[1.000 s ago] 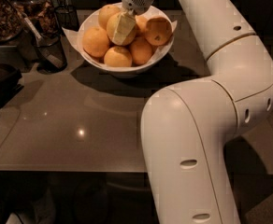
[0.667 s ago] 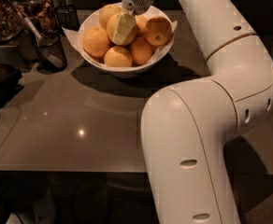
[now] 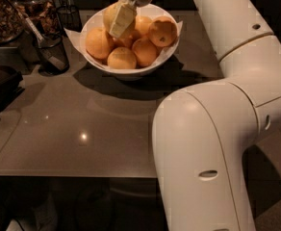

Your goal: Pick orange from white bowl

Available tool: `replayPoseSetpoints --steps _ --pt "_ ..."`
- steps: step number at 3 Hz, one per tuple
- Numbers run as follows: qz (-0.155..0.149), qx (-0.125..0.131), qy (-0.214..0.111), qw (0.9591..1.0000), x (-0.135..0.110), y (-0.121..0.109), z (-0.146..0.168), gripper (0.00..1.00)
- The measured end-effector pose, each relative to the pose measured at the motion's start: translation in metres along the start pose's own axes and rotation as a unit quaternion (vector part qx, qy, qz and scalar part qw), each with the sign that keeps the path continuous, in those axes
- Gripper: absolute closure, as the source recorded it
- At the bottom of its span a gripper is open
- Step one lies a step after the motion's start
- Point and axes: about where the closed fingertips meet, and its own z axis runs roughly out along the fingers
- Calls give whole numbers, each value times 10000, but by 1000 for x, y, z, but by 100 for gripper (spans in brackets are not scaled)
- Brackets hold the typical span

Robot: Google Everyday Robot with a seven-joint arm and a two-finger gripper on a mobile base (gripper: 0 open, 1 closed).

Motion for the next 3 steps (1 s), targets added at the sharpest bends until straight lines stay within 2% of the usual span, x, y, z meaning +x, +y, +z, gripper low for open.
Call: replayPoseSetpoints --steps 1,2,3 --pt "-145 39 -470 9988 -8 0 -9 100" --pt "-153 38 -498 9986 -9 0 -9 100" --pt "78 57 -689 9976 -23 27 -31 100"
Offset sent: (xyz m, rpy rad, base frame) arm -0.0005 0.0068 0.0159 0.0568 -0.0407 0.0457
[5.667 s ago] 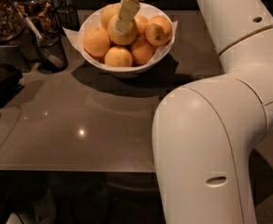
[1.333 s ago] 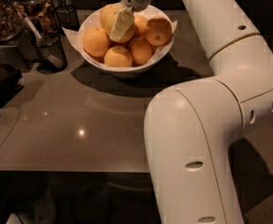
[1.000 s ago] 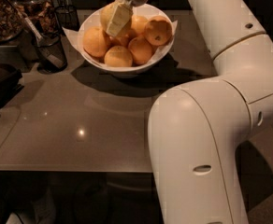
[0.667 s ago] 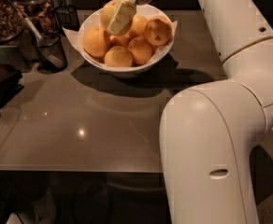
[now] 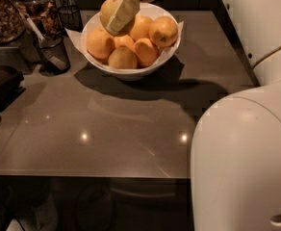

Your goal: Pick orange from white bowl

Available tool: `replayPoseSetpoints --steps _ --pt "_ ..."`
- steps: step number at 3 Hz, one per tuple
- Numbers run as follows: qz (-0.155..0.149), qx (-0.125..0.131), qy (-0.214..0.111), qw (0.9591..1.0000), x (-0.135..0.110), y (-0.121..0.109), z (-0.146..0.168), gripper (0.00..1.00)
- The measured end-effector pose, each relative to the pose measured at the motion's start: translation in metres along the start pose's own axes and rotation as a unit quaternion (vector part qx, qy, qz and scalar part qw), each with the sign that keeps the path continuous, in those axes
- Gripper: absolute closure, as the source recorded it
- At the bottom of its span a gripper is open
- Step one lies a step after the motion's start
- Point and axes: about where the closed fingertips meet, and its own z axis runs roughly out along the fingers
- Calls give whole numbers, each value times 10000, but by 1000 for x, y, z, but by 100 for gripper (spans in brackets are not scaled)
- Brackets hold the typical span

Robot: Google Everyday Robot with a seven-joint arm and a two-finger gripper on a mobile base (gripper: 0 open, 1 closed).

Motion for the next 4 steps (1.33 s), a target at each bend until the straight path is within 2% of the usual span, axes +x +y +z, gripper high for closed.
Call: replayPoseSetpoints --steps 1,2,3,4 --pt "-32 -38 15 10000 -3 0 4 100" --pt "75 139 -183 9997 -14 12 -18 100" --pt "241 512 -473 9973 -29 41 -52 100" --pt "477 938 -736 9917 -38 73 -80 100"
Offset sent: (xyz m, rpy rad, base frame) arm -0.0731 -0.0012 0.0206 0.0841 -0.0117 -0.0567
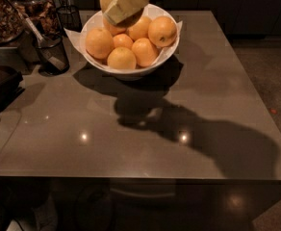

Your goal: Pick orange from white bowl

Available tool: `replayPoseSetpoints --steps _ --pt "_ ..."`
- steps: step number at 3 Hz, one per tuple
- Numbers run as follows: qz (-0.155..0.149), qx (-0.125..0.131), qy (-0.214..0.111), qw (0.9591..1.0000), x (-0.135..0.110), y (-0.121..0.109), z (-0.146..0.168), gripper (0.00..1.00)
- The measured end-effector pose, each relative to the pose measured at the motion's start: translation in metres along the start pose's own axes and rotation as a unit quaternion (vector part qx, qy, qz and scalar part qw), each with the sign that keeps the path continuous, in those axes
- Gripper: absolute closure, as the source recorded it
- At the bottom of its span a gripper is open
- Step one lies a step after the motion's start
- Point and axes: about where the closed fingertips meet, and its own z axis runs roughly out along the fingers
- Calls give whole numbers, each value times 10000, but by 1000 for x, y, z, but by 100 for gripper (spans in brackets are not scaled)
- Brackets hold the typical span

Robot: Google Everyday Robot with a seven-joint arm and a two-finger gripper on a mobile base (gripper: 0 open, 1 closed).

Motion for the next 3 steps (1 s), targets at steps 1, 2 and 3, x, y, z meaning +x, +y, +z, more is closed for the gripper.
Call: replayPoseSetpoints --steps 1,2,3 --pt "339 93 135 9993 24 33 -3 100" --pt "373 4 270 9989 37 41 5 100" --pt "367 11 261 9990 36 41 4 100"
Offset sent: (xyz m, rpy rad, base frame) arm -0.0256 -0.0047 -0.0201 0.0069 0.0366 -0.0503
